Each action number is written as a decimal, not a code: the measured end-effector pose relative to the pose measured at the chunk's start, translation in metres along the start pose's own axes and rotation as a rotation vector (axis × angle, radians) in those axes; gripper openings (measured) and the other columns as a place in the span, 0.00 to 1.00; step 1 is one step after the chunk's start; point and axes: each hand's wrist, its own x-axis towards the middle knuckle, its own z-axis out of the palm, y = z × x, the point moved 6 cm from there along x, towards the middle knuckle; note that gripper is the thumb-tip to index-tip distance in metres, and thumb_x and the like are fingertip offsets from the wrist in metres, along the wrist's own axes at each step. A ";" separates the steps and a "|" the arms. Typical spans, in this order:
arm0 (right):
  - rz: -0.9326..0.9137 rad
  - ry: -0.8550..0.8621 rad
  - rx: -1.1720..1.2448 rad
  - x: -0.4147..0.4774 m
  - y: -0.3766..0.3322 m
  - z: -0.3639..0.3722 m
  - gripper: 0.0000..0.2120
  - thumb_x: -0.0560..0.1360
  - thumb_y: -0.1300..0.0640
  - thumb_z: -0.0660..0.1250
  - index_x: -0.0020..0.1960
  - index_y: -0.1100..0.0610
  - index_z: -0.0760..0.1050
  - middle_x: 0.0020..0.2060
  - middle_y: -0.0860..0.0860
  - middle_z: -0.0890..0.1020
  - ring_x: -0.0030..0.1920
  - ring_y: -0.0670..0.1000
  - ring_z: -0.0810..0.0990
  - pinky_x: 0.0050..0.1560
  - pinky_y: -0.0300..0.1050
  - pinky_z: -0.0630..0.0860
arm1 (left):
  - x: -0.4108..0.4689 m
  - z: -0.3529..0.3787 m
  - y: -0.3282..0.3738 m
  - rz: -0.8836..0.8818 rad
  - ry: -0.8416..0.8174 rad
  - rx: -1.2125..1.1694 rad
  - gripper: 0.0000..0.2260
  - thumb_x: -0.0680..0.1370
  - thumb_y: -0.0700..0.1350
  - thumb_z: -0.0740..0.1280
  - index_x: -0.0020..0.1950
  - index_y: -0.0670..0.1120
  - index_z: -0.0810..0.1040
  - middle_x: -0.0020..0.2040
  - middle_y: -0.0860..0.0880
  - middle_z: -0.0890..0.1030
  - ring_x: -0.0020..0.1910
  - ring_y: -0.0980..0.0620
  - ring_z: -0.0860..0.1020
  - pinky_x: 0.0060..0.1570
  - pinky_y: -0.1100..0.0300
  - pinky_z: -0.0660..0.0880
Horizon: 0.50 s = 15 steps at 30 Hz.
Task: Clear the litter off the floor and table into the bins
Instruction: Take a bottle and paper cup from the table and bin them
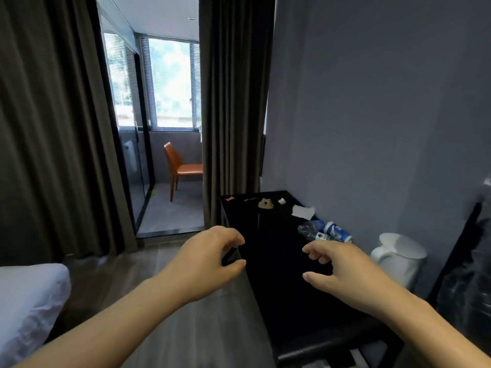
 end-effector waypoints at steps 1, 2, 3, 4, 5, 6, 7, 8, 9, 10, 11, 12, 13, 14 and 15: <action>0.027 -0.005 0.005 0.014 0.001 0.003 0.22 0.71 0.41 0.67 0.64 0.41 0.71 0.53 0.36 0.76 0.53 0.37 0.74 0.54 0.36 0.73 | 0.014 -0.001 -0.014 0.010 -0.006 -0.011 0.15 0.74 0.56 0.68 0.60 0.58 0.74 0.55 0.61 0.75 0.52 0.64 0.74 0.53 0.67 0.74; 0.053 -0.009 0.006 0.027 0.001 0.006 0.22 0.71 0.41 0.67 0.64 0.40 0.70 0.54 0.36 0.76 0.53 0.37 0.74 0.54 0.35 0.73 | 0.028 -0.002 -0.026 0.020 -0.014 -0.019 0.15 0.74 0.55 0.68 0.60 0.58 0.74 0.54 0.61 0.76 0.52 0.64 0.74 0.53 0.68 0.74; 0.077 -0.011 0.005 0.038 0.002 0.010 0.22 0.72 0.41 0.67 0.65 0.40 0.70 0.54 0.36 0.76 0.53 0.37 0.74 0.54 0.35 0.73 | 0.041 -0.001 -0.037 0.032 -0.025 -0.024 0.15 0.74 0.55 0.68 0.60 0.58 0.75 0.54 0.61 0.76 0.52 0.64 0.74 0.52 0.68 0.74; 0.099 -0.007 0.004 0.050 0.003 0.012 0.22 0.72 0.42 0.68 0.65 0.40 0.70 0.54 0.36 0.76 0.53 0.37 0.74 0.54 0.35 0.73 | 0.055 0.001 -0.048 0.047 -0.038 -0.028 0.15 0.74 0.55 0.68 0.60 0.58 0.75 0.54 0.61 0.76 0.52 0.64 0.74 0.52 0.67 0.74; 0.121 -0.002 0.002 0.060 0.005 0.015 0.22 0.72 0.42 0.68 0.65 0.41 0.71 0.54 0.37 0.76 0.53 0.37 0.74 0.54 0.35 0.73 | 0.068 0.005 -0.058 0.063 -0.053 -0.037 0.15 0.74 0.55 0.68 0.60 0.57 0.75 0.54 0.61 0.76 0.52 0.64 0.74 0.53 0.66 0.74; 0.142 -0.002 -0.003 0.071 0.008 0.018 0.22 0.72 0.42 0.68 0.65 0.41 0.71 0.54 0.37 0.76 0.54 0.37 0.74 0.54 0.35 0.73 | 0.081 0.010 -0.066 0.075 -0.066 -0.053 0.15 0.74 0.55 0.68 0.60 0.57 0.75 0.54 0.61 0.76 0.52 0.63 0.74 0.54 0.64 0.75; 0.163 -0.008 -0.010 0.081 0.010 0.021 0.22 0.73 0.42 0.68 0.65 0.41 0.71 0.54 0.37 0.76 0.54 0.38 0.74 0.54 0.35 0.73 | 0.093 0.015 -0.074 0.083 -0.079 -0.074 0.15 0.74 0.54 0.68 0.60 0.56 0.75 0.54 0.60 0.76 0.51 0.63 0.74 0.54 0.64 0.75; 0.180 -0.012 -0.018 0.091 0.013 0.024 0.22 0.73 0.42 0.68 0.65 0.41 0.70 0.54 0.37 0.76 0.54 0.38 0.74 0.54 0.35 0.73 | 0.105 0.022 -0.082 0.092 -0.090 -0.093 0.15 0.74 0.54 0.68 0.60 0.56 0.75 0.54 0.60 0.76 0.51 0.63 0.75 0.54 0.64 0.75; 0.190 -0.013 -0.026 0.100 0.015 0.027 0.22 0.73 0.42 0.68 0.65 0.41 0.70 0.54 0.38 0.76 0.54 0.38 0.74 0.54 0.34 0.73 | 0.115 0.028 -0.088 0.103 -0.102 -0.105 0.15 0.74 0.54 0.69 0.60 0.56 0.75 0.54 0.60 0.76 0.51 0.63 0.75 0.53 0.65 0.74; 0.200 -0.015 -0.035 0.110 0.018 0.030 0.22 0.73 0.42 0.68 0.65 0.41 0.70 0.54 0.38 0.76 0.53 0.37 0.75 0.53 0.34 0.72 | 0.126 0.035 -0.095 0.117 -0.120 -0.110 0.15 0.74 0.54 0.69 0.60 0.56 0.75 0.53 0.60 0.76 0.51 0.63 0.75 0.53 0.67 0.74; 0.209 -0.017 -0.042 0.122 0.023 0.034 0.22 0.72 0.42 0.68 0.65 0.41 0.71 0.54 0.38 0.76 0.53 0.37 0.74 0.52 0.33 0.72 | 0.138 0.041 -0.102 0.132 -0.137 -0.114 0.15 0.74 0.54 0.68 0.59 0.56 0.75 0.53 0.60 0.75 0.51 0.63 0.74 0.52 0.68 0.73; 0.218 -0.018 -0.044 0.133 0.028 0.038 0.22 0.72 0.42 0.68 0.65 0.42 0.71 0.53 0.37 0.76 0.52 0.37 0.74 0.51 0.32 0.71 | 0.150 0.047 -0.109 0.145 -0.151 -0.120 0.15 0.74 0.54 0.68 0.59 0.56 0.75 0.53 0.60 0.75 0.51 0.63 0.74 0.52 0.68 0.73; 0.226 -0.018 -0.040 0.145 0.035 0.042 0.22 0.72 0.42 0.68 0.65 0.42 0.71 0.52 0.37 0.76 0.52 0.36 0.74 0.49 0.31 0.71 | 0.164 0.052 -0.115 0.158 -0.160 -0.125 0.15 0.74 0.54 0.68 0.60 0.56 0.75 0.54 0.60 0.75 0.51 0.63 0.74 0.53 0.67 0.74; 0.235 -0.020 -0.034 0.157 0.042 0.046 0.22 0.72 0.42 0.68 0.65 0.41 0.71 0.52 0.37 0.76 0.51 0.36 0.74 0.48 0.30 0.71 | 0.178 0.058 -0.122 0.169 -0.166 -0.128 0.15 0.74 0.54 0.68 0.60 0.56 0.75 0.54 0.60 0.75 0.51 0.63 0.74 0.53 0.66 0.74; 0.244 -0.024 -0.024 0.170 0.051 0.051 0.22 0.72 0.42 0.68 0.65 0.41 0.71 0.52 0.37 0.76 0.51 0.36 0.74 0.48 0.30 0.71 | 0.193 0.063 -0.128 0.178 -0.171 -0.130 0.15 0.74 0.53 0.68 0.60 0.55 0.75 0.54 0.59 0.75 0.51 0.63 0.74 0.54 0.65 0.74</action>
